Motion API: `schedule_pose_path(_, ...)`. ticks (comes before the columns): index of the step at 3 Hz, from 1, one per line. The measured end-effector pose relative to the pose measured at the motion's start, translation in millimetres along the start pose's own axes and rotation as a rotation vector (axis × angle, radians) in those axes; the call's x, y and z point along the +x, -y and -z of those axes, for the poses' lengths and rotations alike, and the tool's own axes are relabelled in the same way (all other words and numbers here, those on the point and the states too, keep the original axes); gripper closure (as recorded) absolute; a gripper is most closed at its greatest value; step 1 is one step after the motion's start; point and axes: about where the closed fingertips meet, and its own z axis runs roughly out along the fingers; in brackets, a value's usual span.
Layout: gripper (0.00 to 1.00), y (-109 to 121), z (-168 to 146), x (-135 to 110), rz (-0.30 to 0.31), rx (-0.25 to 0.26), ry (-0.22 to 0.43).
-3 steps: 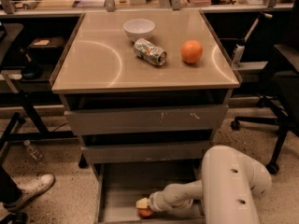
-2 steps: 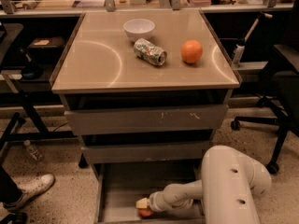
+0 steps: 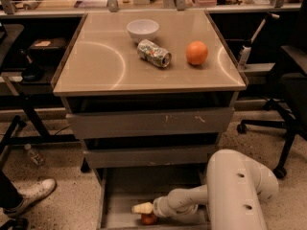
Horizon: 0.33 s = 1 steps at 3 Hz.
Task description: Place apple into bottom drawer
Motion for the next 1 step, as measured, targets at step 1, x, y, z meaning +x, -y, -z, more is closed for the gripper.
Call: schedule_pose_path(1, 0.0, 0.0, 0.0, 0.0, 0.0, 0.0, 0.0)
